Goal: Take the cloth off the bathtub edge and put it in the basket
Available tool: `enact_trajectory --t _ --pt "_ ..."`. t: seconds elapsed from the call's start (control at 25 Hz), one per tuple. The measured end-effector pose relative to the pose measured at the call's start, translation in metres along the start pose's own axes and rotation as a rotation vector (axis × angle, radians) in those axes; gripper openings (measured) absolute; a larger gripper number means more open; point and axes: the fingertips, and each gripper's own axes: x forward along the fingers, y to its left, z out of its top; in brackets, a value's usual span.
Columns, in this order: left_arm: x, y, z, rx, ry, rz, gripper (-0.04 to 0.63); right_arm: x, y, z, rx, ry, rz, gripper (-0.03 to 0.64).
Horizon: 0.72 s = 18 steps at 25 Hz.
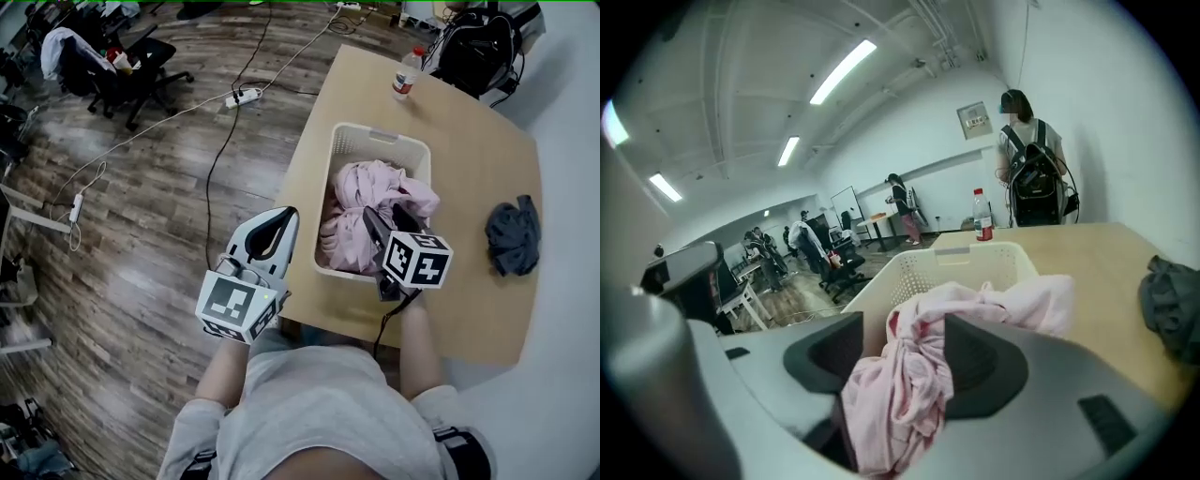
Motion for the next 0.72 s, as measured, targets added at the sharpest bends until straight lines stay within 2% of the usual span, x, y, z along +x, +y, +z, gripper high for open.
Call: enact_trajectory --t 0.16,0.24,0.52,0.72 --pt "-0.007 -0.005 0.008 0.021 -0.009 -0.061 -0.003 -0.024 0.015 0.012 -0.040 -0.070 -0.058 0.080" --pt "-0.012 -0.008 0.011 0.029 -0.014 -0.091 -0.003 -0.037 0.023 0.015 -0.049 -0.106 -0.078 0.015" --pt "-0.028 -0.017 0.018 0.046 -0.024 -0.192 -0.003 -0.075 0.054 0.020 -0.034 -0.215 -0.088 0.009" --pt "-0.043 -0.028 0.019 0.065 -0.029 -0.276 -0.003 -0.107 0.074 0.016 -0.032 -0.283 -0.132 0.009"
